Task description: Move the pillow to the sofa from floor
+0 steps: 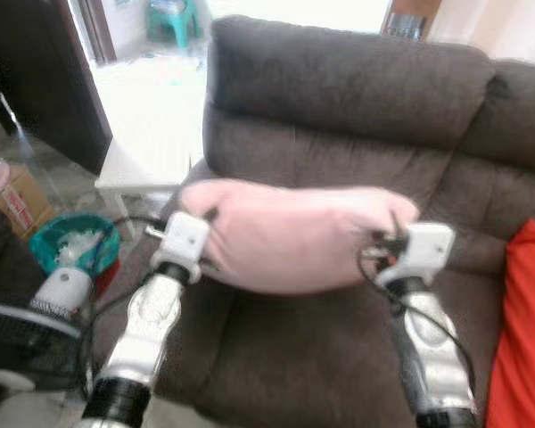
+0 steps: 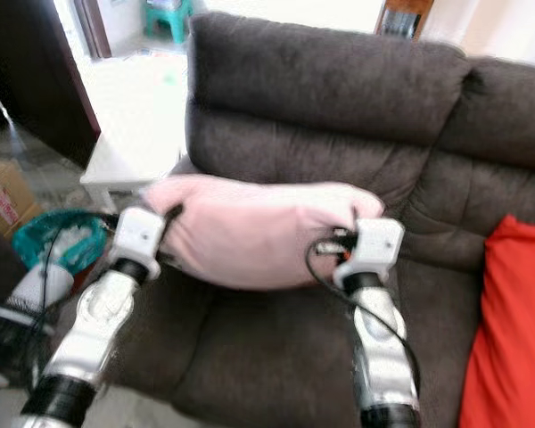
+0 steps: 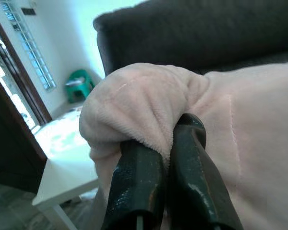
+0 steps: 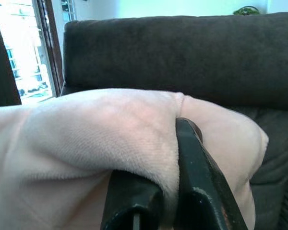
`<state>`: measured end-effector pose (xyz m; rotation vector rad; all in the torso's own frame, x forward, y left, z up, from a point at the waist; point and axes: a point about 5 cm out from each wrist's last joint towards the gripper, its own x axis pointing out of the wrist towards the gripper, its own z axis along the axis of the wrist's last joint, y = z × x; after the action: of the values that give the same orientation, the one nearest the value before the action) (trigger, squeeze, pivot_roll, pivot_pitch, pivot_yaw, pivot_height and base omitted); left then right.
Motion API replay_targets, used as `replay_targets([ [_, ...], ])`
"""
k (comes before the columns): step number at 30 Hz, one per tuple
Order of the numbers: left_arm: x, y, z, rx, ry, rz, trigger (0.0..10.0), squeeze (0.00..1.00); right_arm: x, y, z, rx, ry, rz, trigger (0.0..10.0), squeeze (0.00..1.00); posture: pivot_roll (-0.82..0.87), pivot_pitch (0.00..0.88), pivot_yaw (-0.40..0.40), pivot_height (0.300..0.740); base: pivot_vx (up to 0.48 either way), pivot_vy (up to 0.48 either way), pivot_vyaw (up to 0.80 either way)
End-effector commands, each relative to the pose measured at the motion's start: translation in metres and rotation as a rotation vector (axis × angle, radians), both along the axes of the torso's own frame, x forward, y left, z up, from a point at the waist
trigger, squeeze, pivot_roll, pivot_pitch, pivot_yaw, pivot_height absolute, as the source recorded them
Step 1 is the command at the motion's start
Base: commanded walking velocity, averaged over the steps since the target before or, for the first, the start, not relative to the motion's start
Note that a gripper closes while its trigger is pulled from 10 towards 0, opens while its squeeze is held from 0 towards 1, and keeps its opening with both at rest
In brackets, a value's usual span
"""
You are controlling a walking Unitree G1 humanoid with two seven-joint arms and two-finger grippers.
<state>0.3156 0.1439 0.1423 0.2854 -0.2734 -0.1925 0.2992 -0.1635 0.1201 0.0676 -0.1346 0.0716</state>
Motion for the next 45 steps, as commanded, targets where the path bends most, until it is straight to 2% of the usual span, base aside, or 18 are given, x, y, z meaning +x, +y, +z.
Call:
replay_targets([
  [1, -0.003, -0.021, 0.008, -0.008, -0.028, -0.116, 10.0, 0.00, 0.000, -0.007, 0.008, -0.017, -0.040, -0.012, 10.0, 0.00, 0.09, 0.041, -0.040, 0.740, 0.000, 0.000, 0.00],
  [8, -0.008, -0.034, -0.002, -0.050, 0.073, -0.221, 10.0, 0.00, 0.003, -0.009, 0.005, -0.083, -0.011, -0.004, 10.0, 0.00, 0.09, 0.041, -0.043, 0.740, 0.000, 0.000, 0.00],
  [10, -0.009, -0.040, 0.001, -0.084, 0.090, -0.281, 10.0, 0.00, 0.005, -0.011, 0.005, -0.097, -0.007, -0.005, 10.0, 0.00, 0.09, 0.041, -0.044, 0.740, 0.000, 0.000, 0.00],
  [14, -0.009, -0.047, 0.007, -0.085, 0.106, -0.346, 10.0, 0.00, 0.007, -0.011, 0.008, -0.102, -0.015, 0.001, 10.0, 0.00, 0.09, 0.038, -0.046, 0.740, 0.000, 0.000, 0.00],
  [16, -0.011, -0.050, 0.009, -0.039, 0.113, -0.387, 10.0, 0.00, 0.008, -0.010, 0.010, -0.104, -0.022, 0.020, 10.0, 0.00, 0.10, 0.037, -0.047, 0.740, 0.000, 0.000, 0.00],
  [18, -0.013, -0.048, 0.001, 0.183, 0.116, -0.414, 10.0, 0.00, 0.010, -0.008, 0.012, -0.135, -0.020, 0.058, 10.0, 0.00, 0.10, 0.035, -0.049, 0.740, 0.000, 0.000, 0.00],
  [20, -0.015, -0.046, -0.006, 0.250, 0.142, -0.437, 10.0, 0.00, 0.010, -0.007, 0.012, -0.152, -0.018, 0.074, 10.0, 0.00, 0.10, 0.034, -0.050, 0.740, 0.000, 0.000, 0.00],
  [22, -0.017, -0.039, -0.012, 0.267, 0.169, -0.427, 10.0, 0.00, 0.011, -0.008, 0.011, -0.193, -0.003, 0.087, 10.0, 0.00, 0.10, 0.031, -0.049, 0.740, 0.000, 0.000, 0.00],
  [25, -0.018, -0.034, -0.007, 0.241, 0.158, -0.406, 10.0, 0.00, 0.012, -0.011, 0.011, -0.205, 0.000, 0.080, 10.0, 0.00, 0.10, 0.031, -0.050, 0.740, 0.000, 0.000, 0.00],
  [29, -0.017, -0.032, 0.007, 0.047, 0.155, -0.378, 10.0, 0.00, 0.013, -0.010, 0.012, -0.187, -0.006, 0.084, 10.0, 0.00, 0.10, 0.026, -0.047, 0.740, 0.000, 0.000, 0.00],
  [31, -0.019, -0.033, 0.006, 0.018, 0.166, -0.377, 10.0, 0.00, 0.013, -0.007, 0.012, -0.190, -0.005, 0.095, 10.0, 0.00, 0.10, 0.025, -0.046, 0.740, 0.000, 0.000, 0.00],
  [34, -0.031, -0.037, 0.004, 0.051, 0.181, -0.413, 10.0, 0.00, 0.014, -0.005, 0.015, -0.205, -0.005, 0.109, 10.0, 0.00, 0.10, 0.021, -0.044, 0.740, 0.000, 0.000, 0.00],
  [35, -0.033, -0.037, 0.004, 0.061, 0.179, -0.417, 10.0, 0.00, 0.014, -0.005, 0.015, -0.208, -0.005, 0.110, 10.0, 0.00, 0.10, 0.021, -0.044, 0.740, 0.000, 0.000, 0.00],
  [37, -0.035, -0.034, 0.008, 0.156, 0.148, -0.414, 10.0, 0.00, 0.015, -0.006, 0.014, -0.224, 0.006, 0.110, 10.0, 0.00, 0.10, 0.022, -0.047, 0.740, 0.000, 0.000, 0.00],
  [39, -0.034, -0.031, 0.013, 0.167, 0.137, -0.420, 10.0, 0.00, 0.016, -0.009, 0.012, -0.241, 0.024, 0.106, 10.0, 0.00, 0.11, 0.021, -0.048, 0.740, 0.000, 0.000, 0.00],
  [41, -0.033, -0.030, 0.018, 0.130, 0.139, -0.424, 10.0, 0.00, 0.017, -0.010, 0.009, -0.249, 0.044, 0.097, 10.0, 0.00, 0.11, 0.020, -0.050, 0.740, 0.000, 0.000, 0.00],
  [42, -0.032, -0.032, 0.025, 0.038, 0.172, -0.466, 10.0, 0.00, 0.018, -0.012, 0.007, -0.257, 0.061, 0.093, 10.0, 0.00, 0.11, 0.019, -0.051, 0.740, 0.000, 0.000, 0.00],
  [45, -0.038, -0.041, 0.022, -0.053, 0.274, -0.589, 10.0, 0.00, 0.019, -0.012, 0.003, -0.279, 0.093, 0.090, 10.0, 0.00, 0.11, 0.019, -0.050, 0.740, 0.000, 0.000, 0.00],
])
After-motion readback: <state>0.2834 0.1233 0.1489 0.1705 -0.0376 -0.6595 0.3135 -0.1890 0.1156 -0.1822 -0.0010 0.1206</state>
